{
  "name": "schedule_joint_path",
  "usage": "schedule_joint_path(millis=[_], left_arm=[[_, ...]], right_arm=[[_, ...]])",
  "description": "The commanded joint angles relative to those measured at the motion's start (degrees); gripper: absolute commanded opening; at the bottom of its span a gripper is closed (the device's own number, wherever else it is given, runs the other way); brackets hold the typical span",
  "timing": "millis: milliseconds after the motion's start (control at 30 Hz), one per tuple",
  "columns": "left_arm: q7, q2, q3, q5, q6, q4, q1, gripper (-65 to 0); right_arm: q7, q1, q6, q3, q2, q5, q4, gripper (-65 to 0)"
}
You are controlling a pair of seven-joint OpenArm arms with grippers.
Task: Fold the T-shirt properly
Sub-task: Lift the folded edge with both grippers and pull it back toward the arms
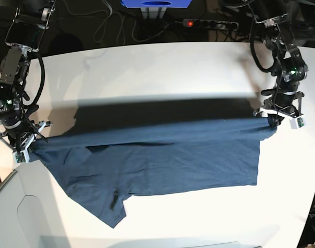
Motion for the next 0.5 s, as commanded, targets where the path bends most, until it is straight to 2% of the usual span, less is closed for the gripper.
schedule_joint_path(millis=[0,333,467], left_arm=[[-0.4,-1.0,-0.6,0.2,0.5,1.0,-0.1,-65.0],[0.0,-0.9,-0.4,0.2,0.5,1.1,1.6,-65.0],[-0.2,-2.8,-1.2,0.0,0.5,4.8,0.1,-65.0]], right_arm=[[0.3,0.5,0.0,0.7,0.8,-0.6,0.7,-64.9],[0.2,-3.5,0.0,0.7,0.8,-0.7,1.2,-64.9],[0.2,-3.5,0.0,2.6,0.8,-0.6,8.2,-64.9]])
